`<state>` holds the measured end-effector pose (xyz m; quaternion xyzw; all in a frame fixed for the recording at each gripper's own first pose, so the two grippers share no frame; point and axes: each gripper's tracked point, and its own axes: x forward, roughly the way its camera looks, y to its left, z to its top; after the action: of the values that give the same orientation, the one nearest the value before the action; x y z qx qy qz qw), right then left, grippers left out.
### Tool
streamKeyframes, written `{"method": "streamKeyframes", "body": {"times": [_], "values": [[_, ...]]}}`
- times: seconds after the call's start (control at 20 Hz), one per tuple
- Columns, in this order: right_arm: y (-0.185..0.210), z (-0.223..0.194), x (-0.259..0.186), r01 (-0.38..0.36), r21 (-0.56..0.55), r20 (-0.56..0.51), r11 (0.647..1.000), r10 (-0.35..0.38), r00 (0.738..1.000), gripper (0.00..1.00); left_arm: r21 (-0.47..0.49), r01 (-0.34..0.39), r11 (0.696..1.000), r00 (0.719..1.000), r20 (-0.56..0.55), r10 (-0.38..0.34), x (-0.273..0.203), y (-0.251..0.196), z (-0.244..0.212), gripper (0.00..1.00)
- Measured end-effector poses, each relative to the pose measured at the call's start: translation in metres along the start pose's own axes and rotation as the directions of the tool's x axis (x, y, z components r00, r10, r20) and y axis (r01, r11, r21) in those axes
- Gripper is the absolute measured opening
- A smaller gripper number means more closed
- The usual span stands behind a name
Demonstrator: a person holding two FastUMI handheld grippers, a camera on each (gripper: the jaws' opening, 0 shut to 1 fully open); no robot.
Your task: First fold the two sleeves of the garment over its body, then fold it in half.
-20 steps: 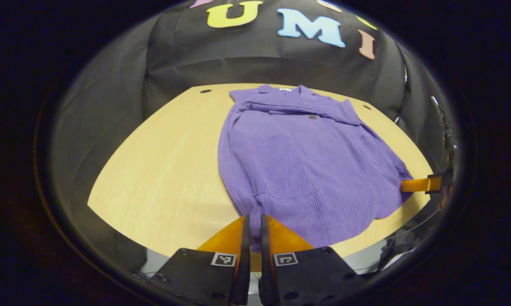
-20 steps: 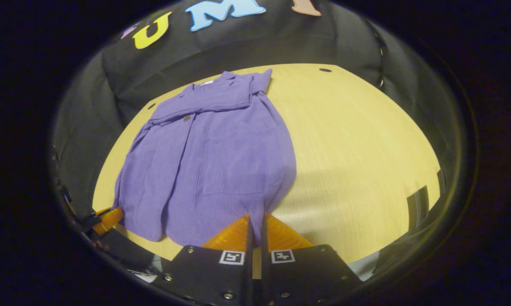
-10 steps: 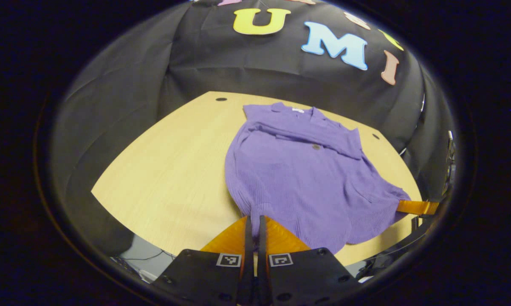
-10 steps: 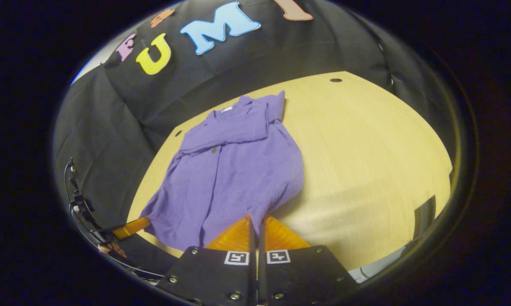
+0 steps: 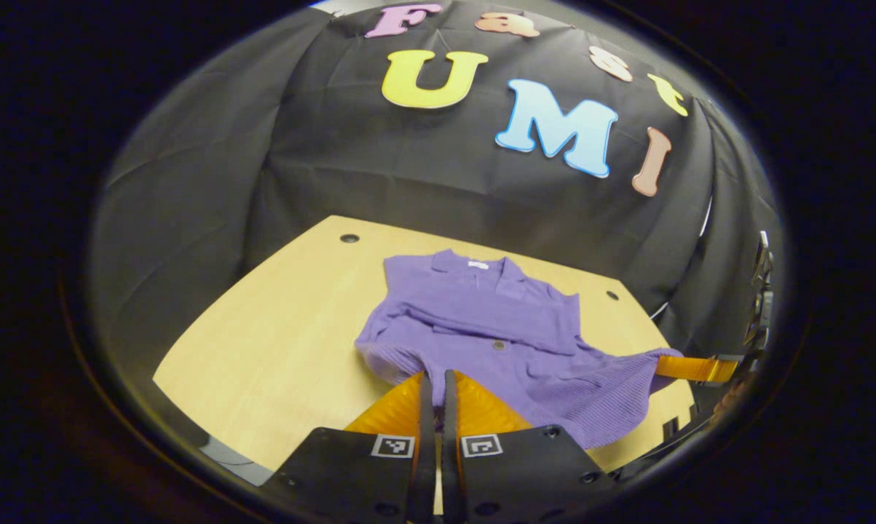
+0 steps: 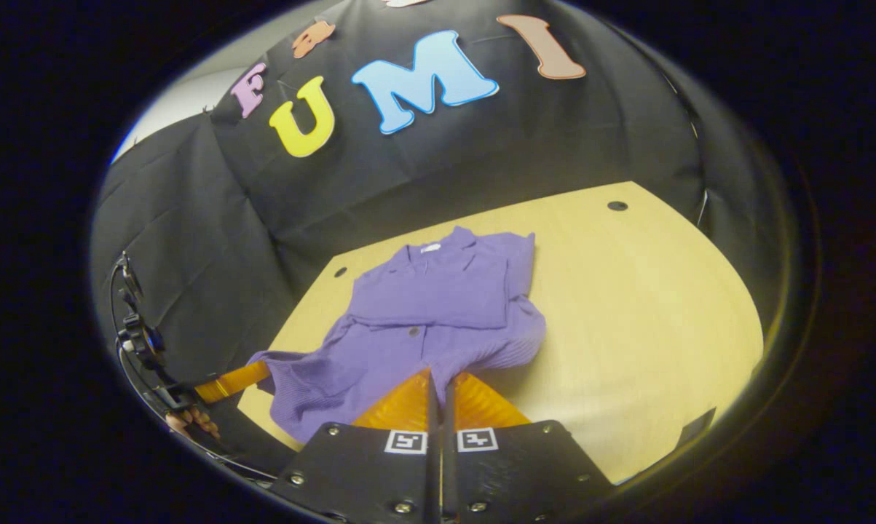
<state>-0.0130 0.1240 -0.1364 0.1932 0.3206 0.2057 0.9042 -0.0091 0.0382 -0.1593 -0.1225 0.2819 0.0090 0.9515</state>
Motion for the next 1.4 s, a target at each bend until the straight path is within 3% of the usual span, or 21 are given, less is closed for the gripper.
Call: {"method": "streamKeyframes", "body": {"times": [0.35,0.55,1.0,1.4], "values": [[0.005,0.074,0.043,0.117,0.014,0.076,0.993,-0.117,0.990,0.01,-0.027,0.160,0.987,0.987,0.031,-0.160,0.078,0.007,0.084,0.09],[0.008,0.108,0.079,0.158,0.018,0.080,0.987,-0.159,0.984,0.01,-0.021,0.209,0.978,0.977,0.042,-0.208,0.122,0.015,0.125,0.10],[-0.007,0.169,0.174,0.156,-0.053,0.071,0.986,-0.152,0.986,0.01,-0.001,0.182,0.983,0.982,0.050,-0.181,0.235,0.018,0.180,0.09],[-0.056,0.180,0.253,0.176,0.036,0.022,0.984,-0.177,0.984,0.01,0.113,0.144,0.983,0.989,0.016,-0.146,0.341,-0.010,0.180,0.09]]}}
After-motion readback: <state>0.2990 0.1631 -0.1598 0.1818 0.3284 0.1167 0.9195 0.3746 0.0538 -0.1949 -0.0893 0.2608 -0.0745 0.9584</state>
